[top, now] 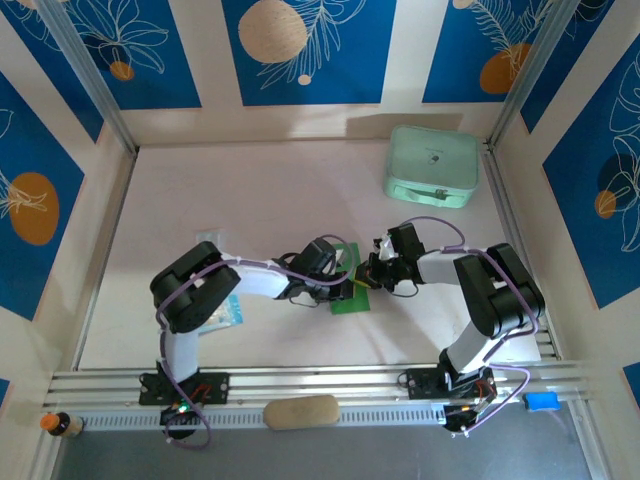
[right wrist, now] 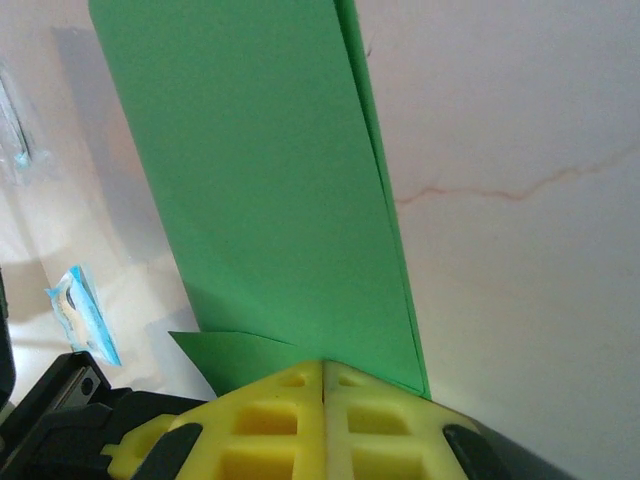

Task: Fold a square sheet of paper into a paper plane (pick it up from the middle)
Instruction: Fold the triangle a second time at the center of the table.

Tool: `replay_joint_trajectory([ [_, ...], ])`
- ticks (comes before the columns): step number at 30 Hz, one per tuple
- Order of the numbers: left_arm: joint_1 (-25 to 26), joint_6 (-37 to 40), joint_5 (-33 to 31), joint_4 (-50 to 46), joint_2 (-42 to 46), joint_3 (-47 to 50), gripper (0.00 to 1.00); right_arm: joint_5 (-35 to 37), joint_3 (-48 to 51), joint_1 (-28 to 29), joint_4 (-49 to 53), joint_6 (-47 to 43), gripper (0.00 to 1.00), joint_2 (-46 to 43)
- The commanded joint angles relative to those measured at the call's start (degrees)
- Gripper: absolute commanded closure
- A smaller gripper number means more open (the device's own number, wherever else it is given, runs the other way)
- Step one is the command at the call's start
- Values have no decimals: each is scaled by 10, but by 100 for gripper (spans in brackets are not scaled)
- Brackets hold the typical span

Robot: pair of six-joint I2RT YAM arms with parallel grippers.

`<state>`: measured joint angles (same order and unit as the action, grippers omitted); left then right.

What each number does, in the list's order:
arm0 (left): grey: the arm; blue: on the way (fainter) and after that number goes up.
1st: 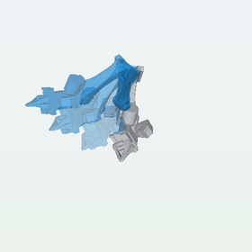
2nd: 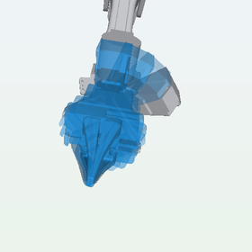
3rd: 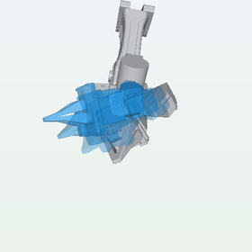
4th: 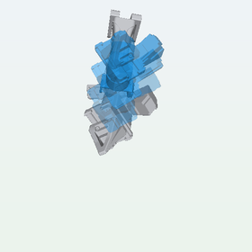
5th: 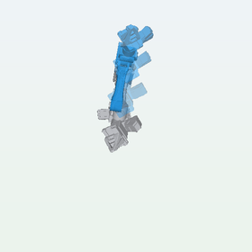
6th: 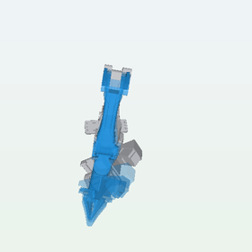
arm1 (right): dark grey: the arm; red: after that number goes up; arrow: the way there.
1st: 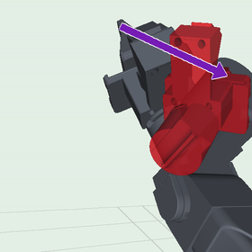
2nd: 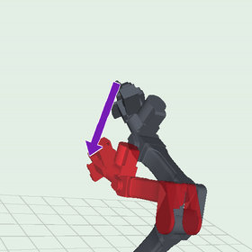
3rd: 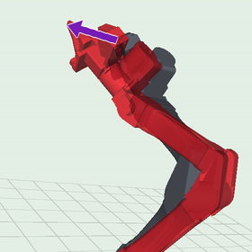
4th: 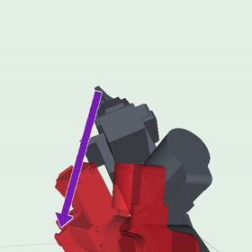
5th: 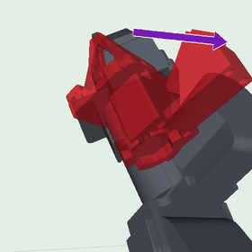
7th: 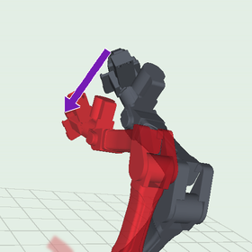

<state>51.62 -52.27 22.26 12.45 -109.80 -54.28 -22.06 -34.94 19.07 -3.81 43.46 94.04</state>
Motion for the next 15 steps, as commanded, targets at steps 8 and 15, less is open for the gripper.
replay_joint_trajectory([
  [8,4,-10,9,-37,28,45,88,25,15,1,26,-1,100,22],
  [15,7,-12,18,-35,54,76,85,24,13,1,27,0,100,25],
])
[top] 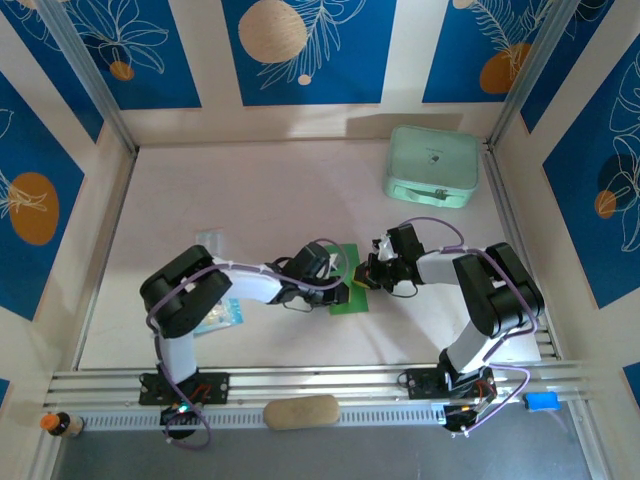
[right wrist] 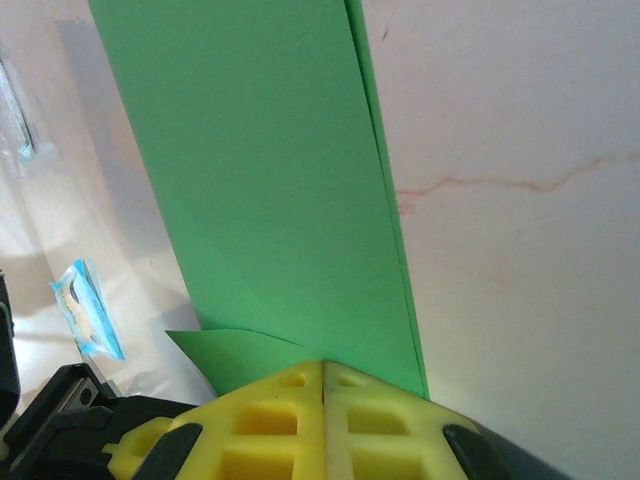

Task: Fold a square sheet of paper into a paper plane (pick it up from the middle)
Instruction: Fold the triangle a second time at the center of the table.

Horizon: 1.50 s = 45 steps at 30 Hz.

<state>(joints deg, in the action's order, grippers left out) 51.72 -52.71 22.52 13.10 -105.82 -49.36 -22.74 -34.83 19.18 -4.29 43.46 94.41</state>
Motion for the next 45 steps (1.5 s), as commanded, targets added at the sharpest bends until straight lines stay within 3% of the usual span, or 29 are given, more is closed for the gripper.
replay_joint_trajectory([
  [1,6,-7,13,-46,19,33,85,31,13,0,32,0,100,20],
  [17,18,54,5,-150,92,51,90,28,13,-1,34,1,100,15],
  [25,10,80,-55,-161,148,31,92,16,7,-1,38,0,100,7],
  [39,-32,103,-44,-166,27,-60,91,-19,-3,-1,39,3,98,-24],
  [45,-32,79,-38,-137,14,-22,94,5,-1,-2,92,1,87,-101],
])
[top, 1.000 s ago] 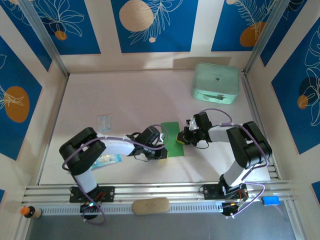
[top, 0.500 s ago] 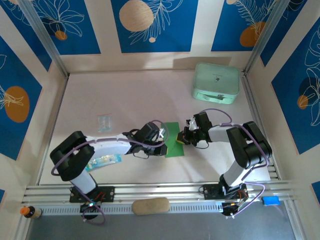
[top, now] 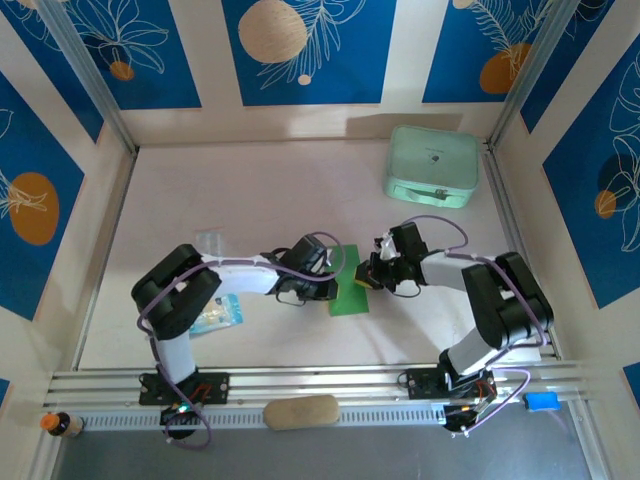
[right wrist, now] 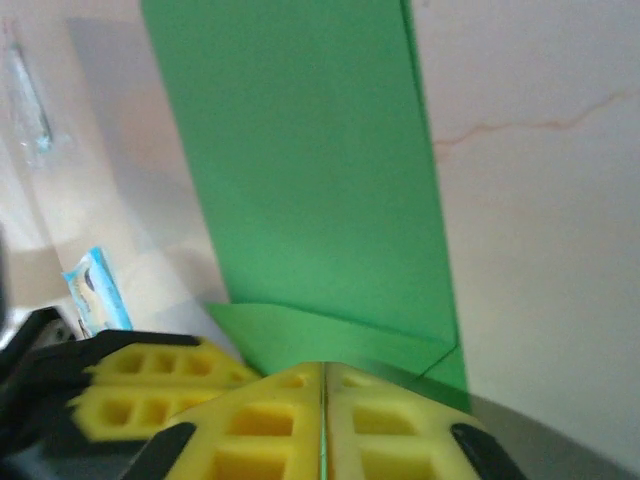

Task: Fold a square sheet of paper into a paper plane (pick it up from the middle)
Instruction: Fold the triangle a second time at the center of the table, then turn over the paper at the center of the table.

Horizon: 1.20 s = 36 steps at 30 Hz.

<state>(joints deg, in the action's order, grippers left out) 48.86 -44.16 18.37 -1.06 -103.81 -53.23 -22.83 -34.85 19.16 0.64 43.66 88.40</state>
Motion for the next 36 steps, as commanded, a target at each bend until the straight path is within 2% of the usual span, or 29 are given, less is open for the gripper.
replay_joint_trajectory([
  [1,-3,-12,5,9,-5,23,94,10,3,-2,52,2,84,-57],
  [5,-2,-32,15,39,4,50,95,25,26,1,82,23,69,-108],
  [14,1,-59,16,69,14,79,95,50,62,46,133,69,60,-152],
  [21,1,-53,14,57,16,69,95,82,64,77,132,79,59,-144],
  [36,1,-51,14,50,19,67,95,78,54,90,112,81,59,-88],
])
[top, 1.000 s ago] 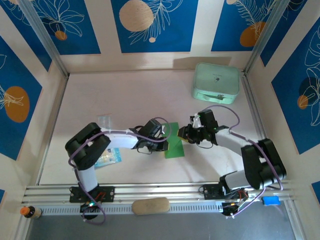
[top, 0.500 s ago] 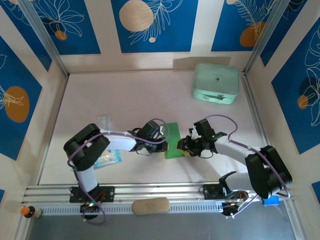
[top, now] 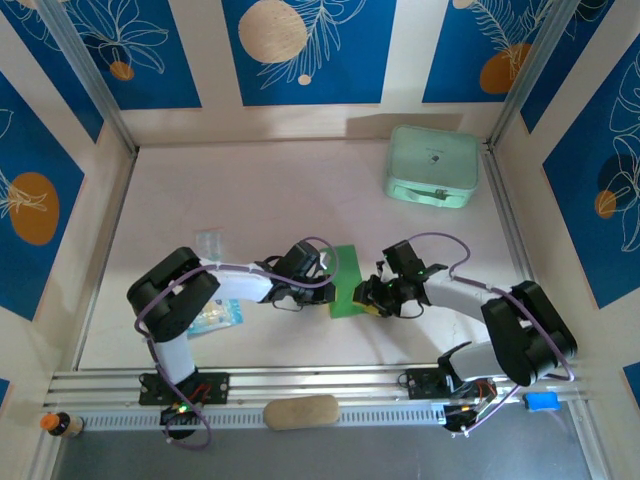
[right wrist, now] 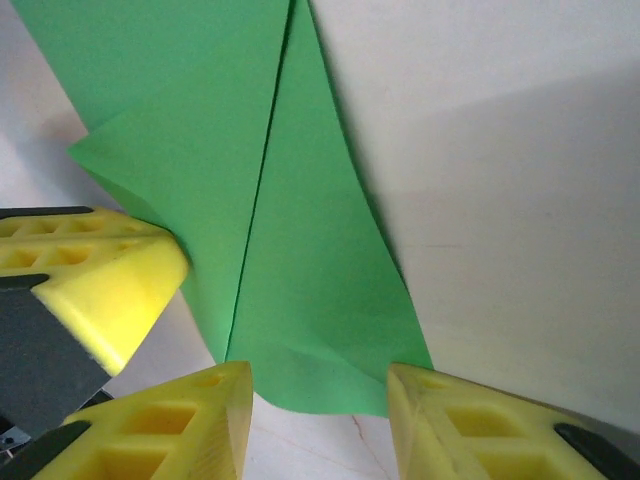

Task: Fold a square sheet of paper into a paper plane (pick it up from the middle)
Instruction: Turn over the paper at the center of the table.

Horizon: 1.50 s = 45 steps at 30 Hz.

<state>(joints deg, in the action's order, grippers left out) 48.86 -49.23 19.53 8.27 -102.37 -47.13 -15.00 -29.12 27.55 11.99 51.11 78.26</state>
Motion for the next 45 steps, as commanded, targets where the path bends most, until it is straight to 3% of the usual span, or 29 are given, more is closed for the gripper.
replay_joint_trajectory([
  [1,1,1,2,-44,5,5,95,0,-3,7,-4,7,59,14],
  [45,0,-2,5,-34,1,6,96,-99,-54,-60,-99,-43,59,103],
])
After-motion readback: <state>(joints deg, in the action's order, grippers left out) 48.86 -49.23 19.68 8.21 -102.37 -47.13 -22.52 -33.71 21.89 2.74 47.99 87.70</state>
